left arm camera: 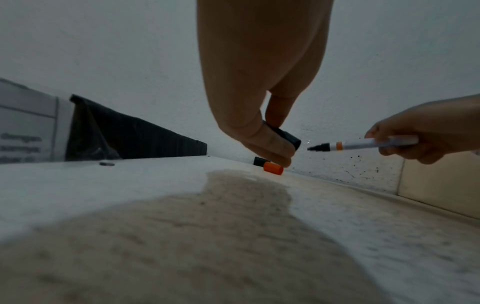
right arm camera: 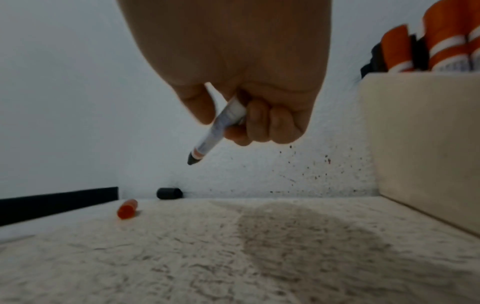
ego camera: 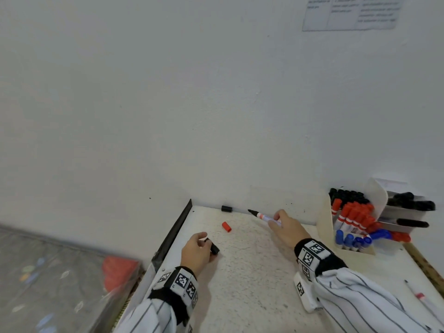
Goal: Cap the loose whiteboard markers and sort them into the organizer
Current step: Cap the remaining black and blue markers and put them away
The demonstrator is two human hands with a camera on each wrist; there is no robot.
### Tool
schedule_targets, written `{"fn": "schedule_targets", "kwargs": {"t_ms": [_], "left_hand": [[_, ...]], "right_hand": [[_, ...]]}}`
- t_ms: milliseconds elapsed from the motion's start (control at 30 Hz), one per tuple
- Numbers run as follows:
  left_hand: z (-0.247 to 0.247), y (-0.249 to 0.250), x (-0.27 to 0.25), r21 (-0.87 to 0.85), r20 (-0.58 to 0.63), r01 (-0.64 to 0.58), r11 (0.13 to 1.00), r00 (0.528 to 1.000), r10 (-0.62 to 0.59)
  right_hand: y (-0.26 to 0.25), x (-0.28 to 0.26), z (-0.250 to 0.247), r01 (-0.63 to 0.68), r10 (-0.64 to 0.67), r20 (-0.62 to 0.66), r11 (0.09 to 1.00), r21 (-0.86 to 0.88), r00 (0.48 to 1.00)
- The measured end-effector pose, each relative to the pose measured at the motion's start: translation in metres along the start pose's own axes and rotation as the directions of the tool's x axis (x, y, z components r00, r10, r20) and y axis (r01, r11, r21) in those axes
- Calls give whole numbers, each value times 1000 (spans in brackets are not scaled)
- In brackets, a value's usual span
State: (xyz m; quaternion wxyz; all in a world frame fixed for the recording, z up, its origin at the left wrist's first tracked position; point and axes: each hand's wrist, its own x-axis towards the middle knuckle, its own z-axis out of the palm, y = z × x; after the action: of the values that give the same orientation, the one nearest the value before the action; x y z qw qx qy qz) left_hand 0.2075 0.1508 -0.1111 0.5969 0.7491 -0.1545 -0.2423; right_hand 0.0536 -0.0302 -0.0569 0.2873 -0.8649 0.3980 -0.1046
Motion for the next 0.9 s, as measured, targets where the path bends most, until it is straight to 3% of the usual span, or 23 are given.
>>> {"fn": "schedule_targets", "kwargs": {"t_ms": [133,300,433,533,733,833,900], "left_hand": [[11,8,-14,-187,-43,10,982,999,-18],[22,21,-31,-388,5,77,919,997,-81],[31,31,-48,-408,133,125,904,988,-77],[33,33,-57,-398,161,124,909,985,-64],[31,38,-76,-219,312,128,967,948,-54],[31,40,-83,42,314,-27,999,949,12],[36,41,-90,250,326,-197,948,939,110]], "right_hand": [[1,-37,-11,177,-174,47,981,-78,984],[7,-71,-14,286,-280,81,956,-71,957],[12,-87,-17,306,-304,39,951,-38,952],[18,-96,-21,301,-301,-30,954,-7,953],[20,-112,-23,312,-311,36,950,-18,950],[15,-126,-17,339,-328,101,932,-130,939],[12,-134,-10,356,-338,137,923,-144,931]]}}
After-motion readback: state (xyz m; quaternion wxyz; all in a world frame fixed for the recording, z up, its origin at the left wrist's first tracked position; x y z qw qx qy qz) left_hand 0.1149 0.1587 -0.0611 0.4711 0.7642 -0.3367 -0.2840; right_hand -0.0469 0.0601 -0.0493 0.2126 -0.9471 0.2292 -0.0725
